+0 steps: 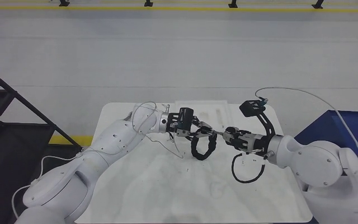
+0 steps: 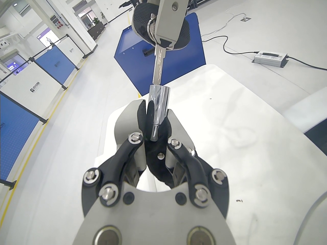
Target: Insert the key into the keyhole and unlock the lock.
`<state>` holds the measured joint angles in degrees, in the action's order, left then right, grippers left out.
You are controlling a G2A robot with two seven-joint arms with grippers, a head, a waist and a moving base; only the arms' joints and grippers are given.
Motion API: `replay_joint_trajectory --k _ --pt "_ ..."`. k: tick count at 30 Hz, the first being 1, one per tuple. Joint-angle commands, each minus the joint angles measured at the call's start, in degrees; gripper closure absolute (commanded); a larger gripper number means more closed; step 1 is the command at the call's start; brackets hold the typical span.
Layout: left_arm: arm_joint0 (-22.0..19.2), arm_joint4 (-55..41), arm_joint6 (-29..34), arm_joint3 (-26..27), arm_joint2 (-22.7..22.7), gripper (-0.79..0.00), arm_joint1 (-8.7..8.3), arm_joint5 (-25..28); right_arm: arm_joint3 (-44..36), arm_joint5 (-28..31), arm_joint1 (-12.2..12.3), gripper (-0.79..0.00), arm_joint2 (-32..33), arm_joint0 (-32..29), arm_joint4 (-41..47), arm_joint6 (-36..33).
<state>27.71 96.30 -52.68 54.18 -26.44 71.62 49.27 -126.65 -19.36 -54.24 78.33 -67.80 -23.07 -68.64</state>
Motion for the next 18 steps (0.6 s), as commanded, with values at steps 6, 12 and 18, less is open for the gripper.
replay_joint_trajectory --k 6,12,18 --pt "0.29 0.22 0.24 -0.16 -0.62 0.000 0.13 -0.15 0.30 -0.01 0.12 0.000 -0.09 0.31 0.69 -0.02" --pt "0.62 0.53 1.34 0.00 -1.45 0.000 0.17 -1.66 0.20 0.19 0.31 0.000 -0.02 0.22 1.27 -0.99" --pt "1.11 1.24 2.94 1.11 -2.35 0.000 -0.02 -2.78 0.74 -0.11 0.42 0.000 -0.55 0.86 1.32 -1.29"
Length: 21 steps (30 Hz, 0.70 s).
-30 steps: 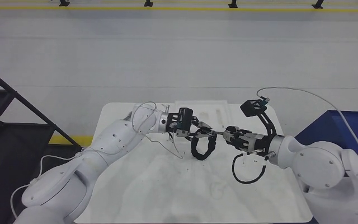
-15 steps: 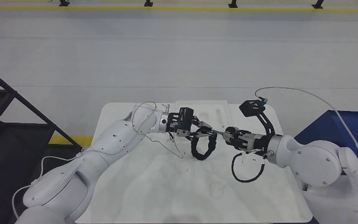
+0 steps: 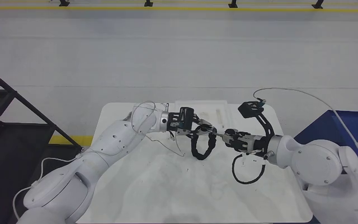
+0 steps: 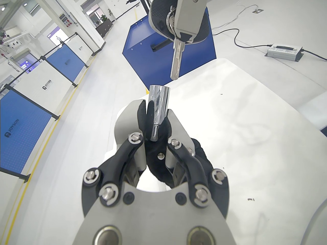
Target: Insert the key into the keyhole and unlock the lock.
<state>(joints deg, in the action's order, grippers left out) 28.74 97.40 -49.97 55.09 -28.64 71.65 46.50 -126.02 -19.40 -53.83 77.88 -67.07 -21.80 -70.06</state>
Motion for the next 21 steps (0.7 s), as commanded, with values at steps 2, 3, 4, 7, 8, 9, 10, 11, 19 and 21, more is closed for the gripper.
replay_joint_trajectory --k 2,3,4,7,8,9,10,11,19,21 --pt "0.28 0.27 0.55 0.51 -0.43 0.000 -0.13 0.00 0.24 -0.22 0.03 0.000 -0.27 0.28 0.16 0.17" --pt "0.38 0.30 0.67 0.66 -0.56 0.000 -0.17 0.05 0.31 -0.30 0.04 0.000 -0.32 0.33 0.17 0.29" --pt "0.48 0.32 0.78 0.80 -0.69 0.000 -0.20 0.11 0.42 -0.42 0.05 0.000 -0.35 0.36 0.25 0.37" --pt "0.74 0.48 0.99 1.25 -1.00 0.000 -0.28 0.36 0.58 -0.46 0.10 0.000 -0.39 0.43 0.34 0.59" --pt "0.81 0.59 1.03 1.35 -1.08 0.000 -0.30 0.45 0.63 -0.46 0.13 0.000 -0.41 0.43 0.33 0.62" --pt "0.88 0.68 1.07 1.43 -1.15 0.000 -0.32 0.50 0.69 -0.51 0.15 0.000 -0.41 0.45 0.27 0.67" --pt "0.94 0.76 1.09 1.48 -1.21 0.000 -0.33 0.61 0.75 -0.51 0.17 0.000 -0.44 0.46 0.27 0.74" --pt "0.99 0.77 1.10 1.53 -1.29 0.000 -0.33 0.75 0.85 -0.48 0.19 0.000 -0.49 0.47 0.25 0.80" --pt "1.24 1.17 1.04 1.68 -1.67 0.000 -0.26 1.43 1.51 -0.65 0.33 0.000 -0.92 0.76 -0.09 1.13" --pt "1.29 1.24 1.07 1.69 -1.75 0.000 -0.22 1.46 1.64 -0.67 0.37 0.000 -0.99 0.89 -0.12 1.11"
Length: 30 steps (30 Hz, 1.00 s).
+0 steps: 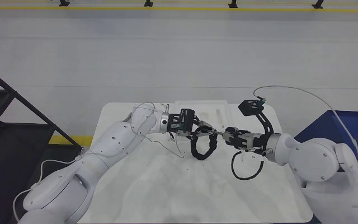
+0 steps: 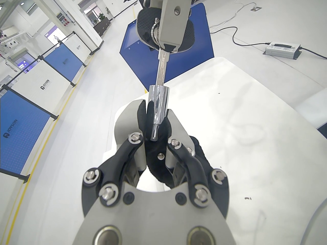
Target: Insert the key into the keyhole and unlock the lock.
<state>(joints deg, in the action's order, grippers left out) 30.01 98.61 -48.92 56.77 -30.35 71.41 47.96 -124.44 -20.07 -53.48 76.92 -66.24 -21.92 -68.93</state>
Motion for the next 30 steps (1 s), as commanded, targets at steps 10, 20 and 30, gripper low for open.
replay_joint_trajectory --k 10,20,30 --pt "0.16 0.45 0.59 0.82 -0.42 0.000 0.25 0.21 0.45 -0.56 0.12 0.000 -1.21 1.01 -0.59 -0.15" --pt "0.31 0.72 1.02 1.69 -0.94 0.000 0.30 0.86 1.74 -0.95 0.12 0.000 -2.54 2.53 -0.66 -0.28" --pt "0.69 -0.75 0.75 1.59 -1.60 0.000 0.43 2.72 3.26 -0.64 0.05 -0.708 -3.62 3.67 0.49 0.21"
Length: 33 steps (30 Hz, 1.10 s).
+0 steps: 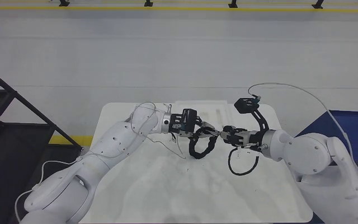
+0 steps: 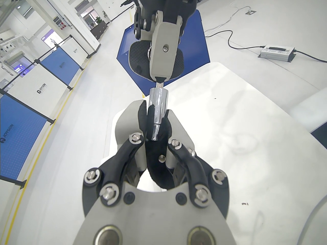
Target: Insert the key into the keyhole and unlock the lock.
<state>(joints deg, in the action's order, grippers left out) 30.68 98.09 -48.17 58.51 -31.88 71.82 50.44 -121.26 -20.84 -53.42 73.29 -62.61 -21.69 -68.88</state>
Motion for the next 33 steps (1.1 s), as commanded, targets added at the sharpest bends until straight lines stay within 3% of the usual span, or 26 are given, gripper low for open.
replay_joint_trajectory --k 1,7,15,18,20,25,33 --pt "0.08 -0.65 -0.04 -0.39 -0.16 0.000 0.05 0.61 0.17 0.39 -0.01 -0.785 0.09 0.05 0.48 0.45" --pt "0.05 -3.39 -0.55 -1.51 -0.20 0.000 0.39 5.12 -0.24 6.01 0.17 -0.785 0.99 0.01 1.51 1.58" --pt "-0.49 -11.23 2.63 -3.06 0.58 0.000 0.18 7.56 -4.78 21.99 1.28 -0.785 3.77 -2.37 -5.35 2.49" --pt "-1.34 -14.67 3.89 -2.95 3.04 0.000 -0.43 7.56 -5.08 32.63 1.69 -0.785 3.89 -3.63 -5.41 2.68" --pt "-2.55 -17.25 5.49 -2.92 5.29 0.000 -1.09 7.56 -4.72 39.02 1.99 -0.785 4.22 -4.46 -6.51 3.02" --pt "-5.42 -26.59 9.68 -1.61 10.05 0.000 -3.53 7.56 -4.79 46.37 2.54 -0.785 4.43 -6.94 -10.23 3.48" --pt "-9.61 -41.36 22.30 4.18 16.19 0.000 -8.38 7.56 -3.25 49.04 2.72 -0.785 4.42 -8.50 -11.36 6.45"
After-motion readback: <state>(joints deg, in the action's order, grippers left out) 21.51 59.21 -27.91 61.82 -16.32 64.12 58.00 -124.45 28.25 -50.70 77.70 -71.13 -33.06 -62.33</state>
